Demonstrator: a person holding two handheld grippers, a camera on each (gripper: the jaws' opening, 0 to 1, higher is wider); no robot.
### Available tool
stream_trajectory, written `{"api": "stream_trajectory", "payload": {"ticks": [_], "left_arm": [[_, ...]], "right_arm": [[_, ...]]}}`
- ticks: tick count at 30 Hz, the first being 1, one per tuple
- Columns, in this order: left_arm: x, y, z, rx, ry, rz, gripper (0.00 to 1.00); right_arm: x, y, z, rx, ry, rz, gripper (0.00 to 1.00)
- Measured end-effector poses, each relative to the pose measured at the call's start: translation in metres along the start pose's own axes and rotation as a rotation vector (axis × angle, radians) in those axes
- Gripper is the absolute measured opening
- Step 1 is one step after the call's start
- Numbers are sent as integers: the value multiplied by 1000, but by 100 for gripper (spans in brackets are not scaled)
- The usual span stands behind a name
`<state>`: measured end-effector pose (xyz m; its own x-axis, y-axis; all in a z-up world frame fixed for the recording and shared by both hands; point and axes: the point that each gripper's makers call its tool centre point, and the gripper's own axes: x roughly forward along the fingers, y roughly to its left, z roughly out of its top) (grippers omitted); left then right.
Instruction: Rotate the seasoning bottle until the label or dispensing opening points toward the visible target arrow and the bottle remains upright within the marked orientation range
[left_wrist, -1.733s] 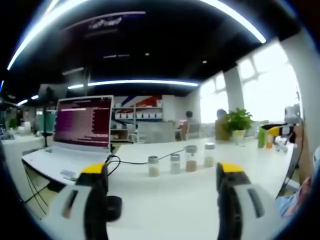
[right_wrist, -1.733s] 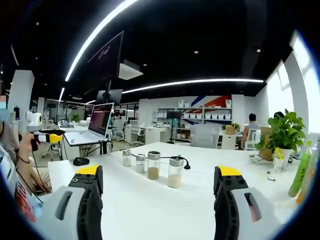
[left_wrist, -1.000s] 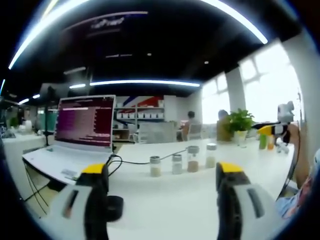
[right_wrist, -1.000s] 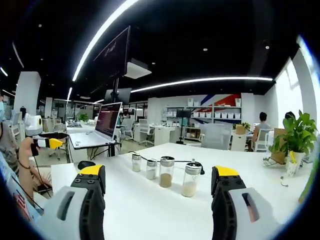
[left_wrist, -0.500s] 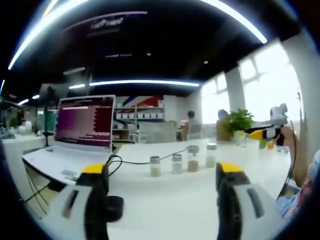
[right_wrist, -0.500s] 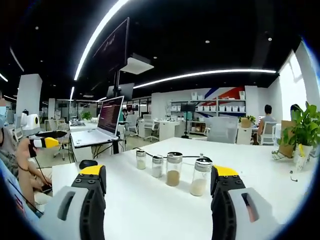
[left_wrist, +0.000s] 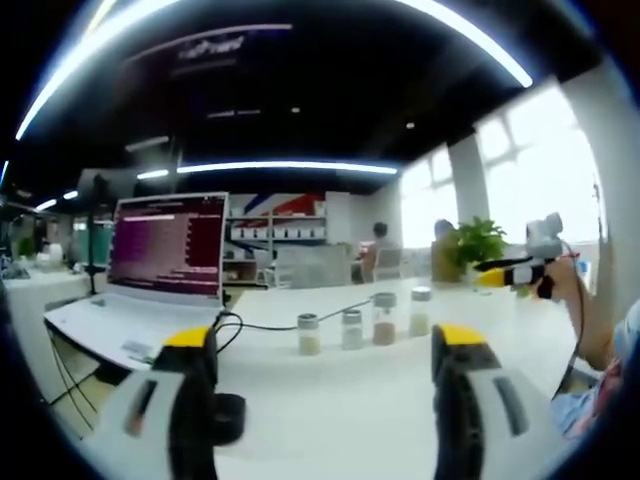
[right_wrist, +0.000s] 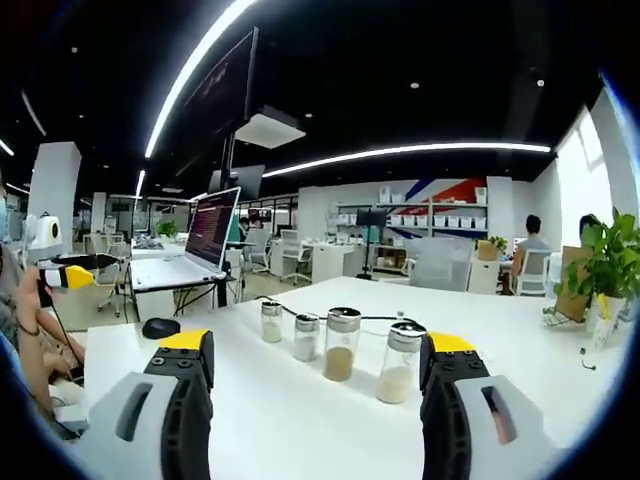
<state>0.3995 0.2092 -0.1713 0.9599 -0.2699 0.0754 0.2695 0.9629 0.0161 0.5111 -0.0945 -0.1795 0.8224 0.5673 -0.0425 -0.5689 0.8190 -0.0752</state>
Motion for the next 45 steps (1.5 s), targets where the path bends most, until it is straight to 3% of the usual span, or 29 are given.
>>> {"api": "stream_trajectory", "payload": {"ticks": [5, 9, 21, 36, 45], "left_arm": [[0, 0, -1, 1, 2, -1, 94], [0, 3, -1, -2, 3, 4, 94], [4, -6, -3, 5, 7, -24, 94], [3, -6, -5, 1, 14, -26, 93], [1, -7, -2, -4, 7, -29, 93]], "right_arm": [[12, -1, -11, 47, 18, 22, 87], [18, 3, -15, 70, -4, 61, 86], [45, 0, -33, 106, 7, 80, 78], [71, -13, -42, 90, -2, 48, 73], [83, -7, -46, 58, 16, 58, 69]]}}
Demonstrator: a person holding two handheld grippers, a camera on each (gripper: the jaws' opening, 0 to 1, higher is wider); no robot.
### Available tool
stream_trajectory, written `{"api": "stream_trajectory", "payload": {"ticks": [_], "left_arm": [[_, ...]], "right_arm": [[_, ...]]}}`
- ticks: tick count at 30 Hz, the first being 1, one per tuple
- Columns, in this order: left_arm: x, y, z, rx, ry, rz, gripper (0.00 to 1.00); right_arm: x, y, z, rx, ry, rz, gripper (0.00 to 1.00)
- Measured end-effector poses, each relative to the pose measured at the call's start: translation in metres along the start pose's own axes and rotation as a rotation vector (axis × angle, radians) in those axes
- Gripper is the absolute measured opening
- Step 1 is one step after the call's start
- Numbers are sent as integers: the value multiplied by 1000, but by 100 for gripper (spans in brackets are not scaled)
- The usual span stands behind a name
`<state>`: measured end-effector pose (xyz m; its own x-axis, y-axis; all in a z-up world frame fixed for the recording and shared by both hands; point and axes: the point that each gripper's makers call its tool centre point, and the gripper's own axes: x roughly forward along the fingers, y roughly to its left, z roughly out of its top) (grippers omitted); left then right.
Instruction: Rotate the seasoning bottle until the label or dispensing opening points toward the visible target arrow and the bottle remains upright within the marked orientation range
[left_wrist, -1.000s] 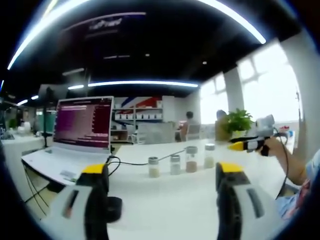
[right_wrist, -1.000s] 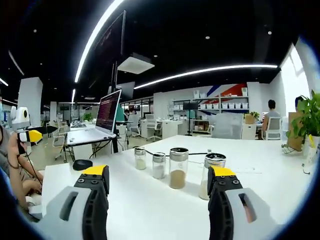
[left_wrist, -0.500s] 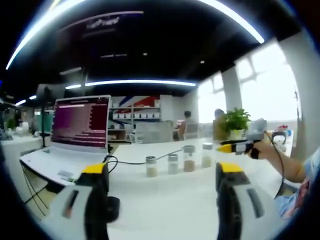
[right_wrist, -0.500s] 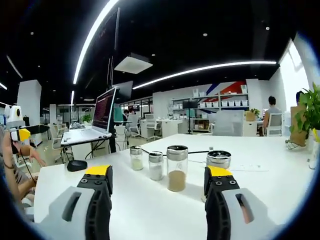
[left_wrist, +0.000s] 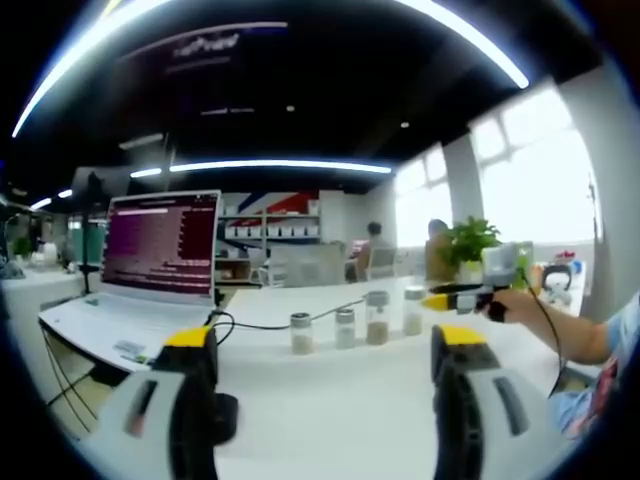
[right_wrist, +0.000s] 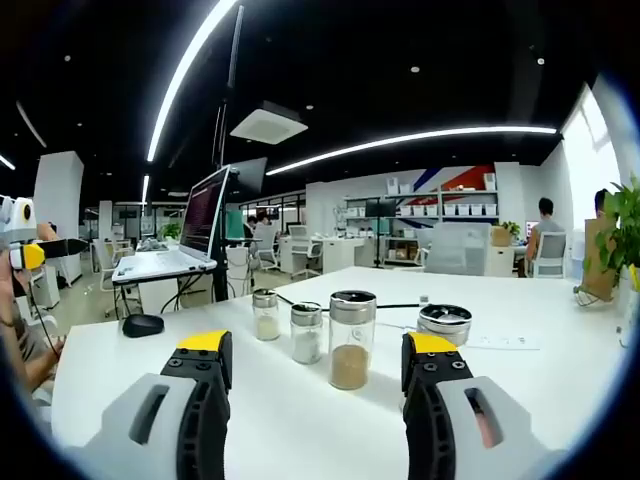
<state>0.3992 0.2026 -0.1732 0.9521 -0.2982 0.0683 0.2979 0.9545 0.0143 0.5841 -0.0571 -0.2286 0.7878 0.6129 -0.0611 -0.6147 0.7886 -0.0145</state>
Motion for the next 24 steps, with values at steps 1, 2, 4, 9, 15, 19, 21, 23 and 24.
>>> {"api": "stream_trajectory", "payload": {"ticks": [1, 2, 4, 9, 15, 19, 21, 23, 24], "left_arm": [[0, 0, 0, 0, 0, 0, 93], [0, 0, 0, 2, 1, 0, 93], [0, 0, 0, 4, 2, 1, 93], [1, 1, -2, 1, 7, -1, 93], [1, 0, -2, 4, 5, -2, 93], [1, 0, -1, 5, 2, -3, 93], [2, 1, -2, 5, 4, -3, 93], [4, 2, -4, 2, 7, -4, 93], [5, 2, -4, 0, 8, -5, 93]], "right_arm": [[1, 0, -1, 0, 0, 1, 69], [2, -1, -1, 6, -3, 0, 68], [5, -5, 0, 6, -9, -8, 67], [11, -6, 4, 1, -27, -15, 66], [19, -7, 4, -2, -19, -27, 66], [29, -12, 0, 0, -2, -38, 65], [33, -15, -2, 4, 6, -46, 65], [40, -18, -4, 20, 5, -45, 65], [44, -20, -5, 22, 6, -43, 65]]}}
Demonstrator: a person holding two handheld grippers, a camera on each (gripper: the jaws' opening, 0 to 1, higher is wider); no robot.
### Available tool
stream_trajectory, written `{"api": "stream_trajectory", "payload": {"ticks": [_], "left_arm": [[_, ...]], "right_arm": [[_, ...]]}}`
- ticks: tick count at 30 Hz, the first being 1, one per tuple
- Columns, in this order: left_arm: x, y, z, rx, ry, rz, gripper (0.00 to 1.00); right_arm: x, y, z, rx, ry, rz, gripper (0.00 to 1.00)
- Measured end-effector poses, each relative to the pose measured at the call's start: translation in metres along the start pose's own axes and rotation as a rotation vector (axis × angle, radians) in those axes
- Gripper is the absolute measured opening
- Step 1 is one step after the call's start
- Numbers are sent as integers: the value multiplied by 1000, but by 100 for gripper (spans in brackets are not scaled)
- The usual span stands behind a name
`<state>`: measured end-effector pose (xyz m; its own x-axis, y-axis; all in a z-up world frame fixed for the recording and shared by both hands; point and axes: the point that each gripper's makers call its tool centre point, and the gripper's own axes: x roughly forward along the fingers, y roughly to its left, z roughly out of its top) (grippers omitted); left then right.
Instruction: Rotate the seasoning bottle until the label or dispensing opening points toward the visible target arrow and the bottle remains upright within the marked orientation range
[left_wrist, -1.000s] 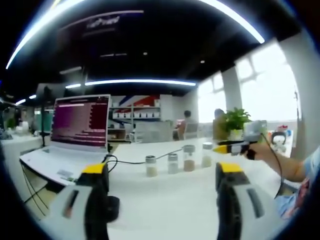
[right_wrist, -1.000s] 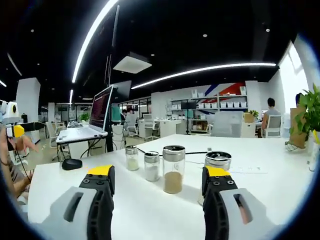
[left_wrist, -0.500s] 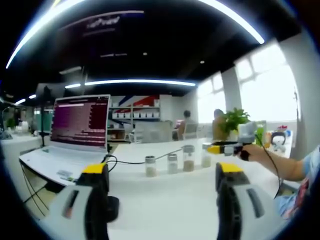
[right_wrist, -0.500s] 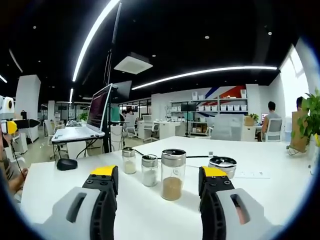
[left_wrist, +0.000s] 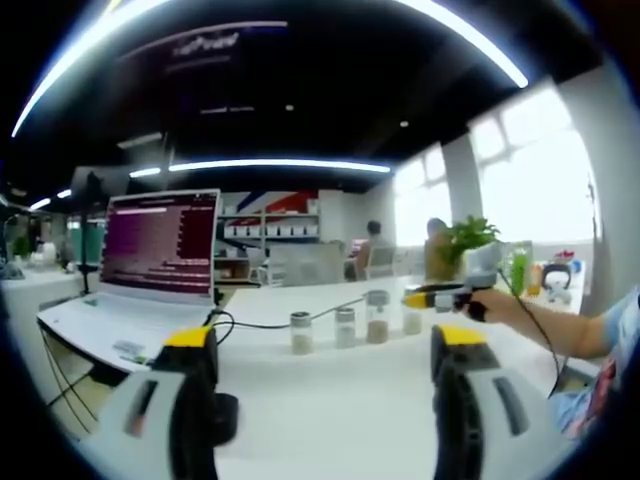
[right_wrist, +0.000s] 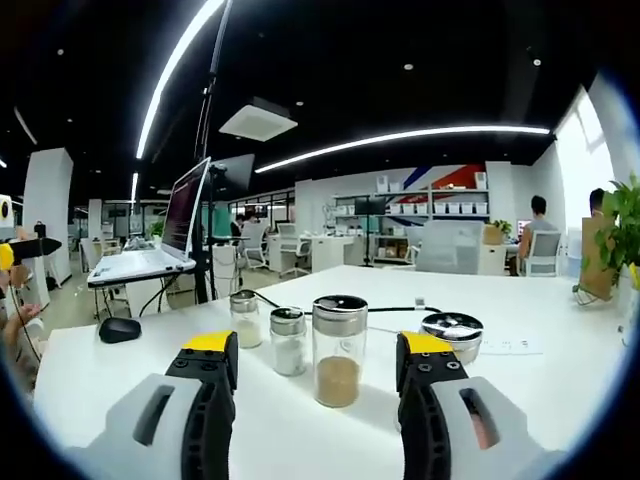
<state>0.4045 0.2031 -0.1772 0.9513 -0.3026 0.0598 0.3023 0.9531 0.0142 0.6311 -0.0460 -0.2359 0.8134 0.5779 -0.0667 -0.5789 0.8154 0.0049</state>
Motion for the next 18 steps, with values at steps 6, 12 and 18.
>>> {"api": "stream_trajectory", "payload": {"ticks": [6, 12, 18], "left_arm": [[0, -1, -2, -5, 8, -3, 93], [-3, -2, 0, -3, 7, -2, 93], [-2, -3, 0, -3, 7, -7, 93]], "right_arm": [[13, -4, -5, 5, -1, -2, 63], [19, -4, 3, -14, -21, -10, 60], [27, -6, 6, -42, -19, -31, 60]]}}
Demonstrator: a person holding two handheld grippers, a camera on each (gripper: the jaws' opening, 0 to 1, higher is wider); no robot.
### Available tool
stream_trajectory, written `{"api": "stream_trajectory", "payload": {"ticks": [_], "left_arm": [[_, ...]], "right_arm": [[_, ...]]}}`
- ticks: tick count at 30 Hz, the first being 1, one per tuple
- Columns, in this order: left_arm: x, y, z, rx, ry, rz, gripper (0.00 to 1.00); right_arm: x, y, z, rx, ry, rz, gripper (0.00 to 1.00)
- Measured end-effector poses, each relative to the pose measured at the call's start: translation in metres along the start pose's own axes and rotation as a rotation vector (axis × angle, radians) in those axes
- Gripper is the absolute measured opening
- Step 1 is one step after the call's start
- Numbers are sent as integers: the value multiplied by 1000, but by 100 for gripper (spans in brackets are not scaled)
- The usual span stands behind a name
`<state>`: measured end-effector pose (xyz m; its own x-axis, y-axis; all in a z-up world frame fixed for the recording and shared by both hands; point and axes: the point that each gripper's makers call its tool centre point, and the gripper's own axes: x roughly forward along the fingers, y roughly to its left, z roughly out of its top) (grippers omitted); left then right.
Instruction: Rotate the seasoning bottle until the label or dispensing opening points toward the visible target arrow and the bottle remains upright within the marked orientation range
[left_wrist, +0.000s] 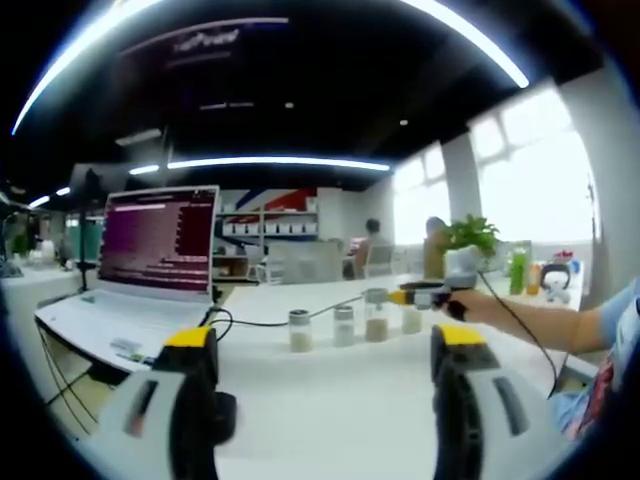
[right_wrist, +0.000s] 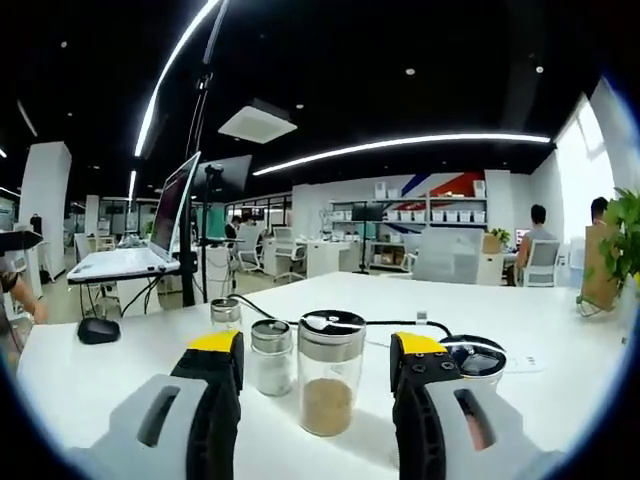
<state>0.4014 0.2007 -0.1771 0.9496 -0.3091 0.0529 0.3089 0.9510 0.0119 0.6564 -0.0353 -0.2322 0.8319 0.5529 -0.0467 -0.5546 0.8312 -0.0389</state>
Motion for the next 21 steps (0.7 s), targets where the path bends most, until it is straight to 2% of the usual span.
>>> {"api": "stream_trajectory", "payload": {"ticks": [6, 8, 9, 13, 15, 18, 21], "left_arm": [[-1, 0, -1, -2, 6, 0, 93], [-2, 0, 0, -5, 2, -1, 93], [-3, 0, 0, -5, 1, 2, 93], [-3, 0, 2, 2, -3, 6, 93], [-2, -1, 2, -2, -3, 1, 93], [0, -2, 0, 1, 0, -5, 93], [2, 0, -2, -5, 7, -5, 93]], "right_arm": [[8, -5, -2, -16, -6, -27, 59], [11, -3, 3, 42, -57, -3, 59], [15, -7, 3, 60, -58, -8, 58], [23, -15, 0, 9, -47, -16, 58], [27, -18, -2, 10, -45, -13, 57], [37, -16, -4, 9, -51, 16, 58], [42, -13, -7, 7, -40, 6, 58]]}}
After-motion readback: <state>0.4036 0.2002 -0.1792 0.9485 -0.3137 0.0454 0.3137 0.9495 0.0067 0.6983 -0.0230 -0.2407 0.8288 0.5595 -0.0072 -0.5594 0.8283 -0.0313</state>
